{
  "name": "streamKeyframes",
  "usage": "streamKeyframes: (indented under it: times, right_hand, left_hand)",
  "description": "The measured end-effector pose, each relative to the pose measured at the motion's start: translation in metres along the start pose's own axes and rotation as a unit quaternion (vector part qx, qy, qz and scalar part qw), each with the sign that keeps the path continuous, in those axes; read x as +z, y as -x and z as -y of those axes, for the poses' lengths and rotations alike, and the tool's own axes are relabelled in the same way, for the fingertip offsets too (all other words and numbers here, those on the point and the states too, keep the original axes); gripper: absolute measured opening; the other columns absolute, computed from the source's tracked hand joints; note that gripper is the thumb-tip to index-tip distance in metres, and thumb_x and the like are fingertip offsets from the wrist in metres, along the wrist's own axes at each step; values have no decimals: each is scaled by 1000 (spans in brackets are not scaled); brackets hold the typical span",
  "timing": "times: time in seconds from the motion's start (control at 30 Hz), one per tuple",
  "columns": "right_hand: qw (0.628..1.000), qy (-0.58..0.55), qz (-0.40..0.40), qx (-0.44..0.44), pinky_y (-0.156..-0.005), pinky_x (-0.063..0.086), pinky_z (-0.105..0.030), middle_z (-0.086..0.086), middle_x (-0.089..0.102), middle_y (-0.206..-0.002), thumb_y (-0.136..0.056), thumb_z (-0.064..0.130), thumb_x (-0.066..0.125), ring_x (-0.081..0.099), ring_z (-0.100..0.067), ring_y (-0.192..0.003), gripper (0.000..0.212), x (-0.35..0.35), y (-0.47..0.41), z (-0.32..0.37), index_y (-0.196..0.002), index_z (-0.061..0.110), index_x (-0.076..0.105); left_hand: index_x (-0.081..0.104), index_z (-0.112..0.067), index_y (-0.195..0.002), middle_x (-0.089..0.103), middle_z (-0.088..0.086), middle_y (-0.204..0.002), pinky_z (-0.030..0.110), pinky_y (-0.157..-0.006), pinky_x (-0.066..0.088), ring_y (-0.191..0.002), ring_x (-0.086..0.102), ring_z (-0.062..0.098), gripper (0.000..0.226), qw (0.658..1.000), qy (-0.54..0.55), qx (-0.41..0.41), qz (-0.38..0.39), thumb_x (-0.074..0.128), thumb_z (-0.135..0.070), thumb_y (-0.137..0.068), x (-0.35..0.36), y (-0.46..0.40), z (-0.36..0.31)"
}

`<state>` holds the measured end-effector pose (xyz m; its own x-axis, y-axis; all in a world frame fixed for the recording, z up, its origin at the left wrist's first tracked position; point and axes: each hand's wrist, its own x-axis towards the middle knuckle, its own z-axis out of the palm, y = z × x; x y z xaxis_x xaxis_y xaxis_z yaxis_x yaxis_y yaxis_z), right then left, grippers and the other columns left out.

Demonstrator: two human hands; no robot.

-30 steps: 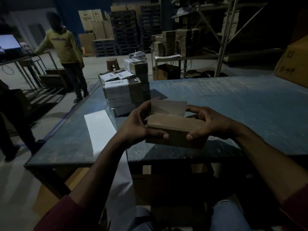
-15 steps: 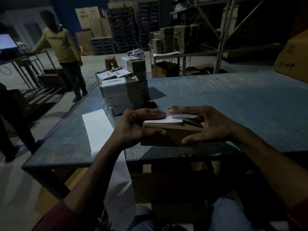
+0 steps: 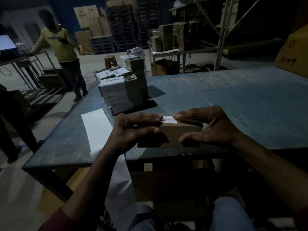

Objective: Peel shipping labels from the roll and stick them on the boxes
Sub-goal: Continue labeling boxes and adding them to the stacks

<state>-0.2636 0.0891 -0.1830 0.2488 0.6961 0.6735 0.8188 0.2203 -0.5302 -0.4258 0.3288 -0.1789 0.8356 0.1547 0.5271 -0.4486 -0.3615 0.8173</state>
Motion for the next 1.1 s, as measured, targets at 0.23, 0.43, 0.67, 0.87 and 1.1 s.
streamKeyframes:
  times: [0.23, 0.43, 0.67, 0.87, 1.1]
  right_hand:
    - [998, 43, 27, -33, -86, 60, -48, -6, 73, -127, -71, 27, 96, 67, -25, -117, 57, 2, -2, -11, -121, 9, 76]
    - [996, 80, -23, -39, -83, 59, -46, -2, 75, -119, -66, 31, 99, 69, -23, -108, 54, 4, -1, -11, -111, 8, 79]
    - [997, 67, 41, -18, -82, 60, -42, 4, 73, -129, -72, 21, 96, 63, -25, -113, 54, 4, -1, -16, -121, 15, 76]
    - [993, 103, -19, -59, -80, 60, -34, 0, 77, -115, -67, 25, 98, 69, -20, -103, 44, 2, -5, -9, -102, 7, 80]
    - [974, 187, 115, -49, -99, 49, -37, 3, 50, -155, -75, 21, 92, 51, -23, -125, 77, 8, -11, -12, -145, 20, 58]
  left_hand:
    - [68, 6, -128, 67, 9, -140, 45, -105, 56, -135, 61, 25, 52, 1000, -8, 9, -13, 83, 0, -79, 3, 0, 8]
    - [75, 6, -115, 66, 13, -140, 39, -96, 60, -129, 65, 26, 44, 996, -42, 42, -68, 87, -6, -74, 4, 1, 20]
    - [76, 8, -106, 75, 18, -120, 51, -96, 60, -117, 72, 31, 32, 996, -10, 36, -75, 84, -1, -76, 11, 4, 28]
    - [78, -5, -90, 81, 10, -98, 42, -87, 63, -110, 75, 32, 27, 986, 47, 31, -160, 90, 0, -67, 23, 8, 30]
    - [78, 1, -87, 65, 19, -109, 40, -85, 62, -111, 69, 33, 31, 989, -19, 66, -131, 95, -1, -60, 18, 8, 35]
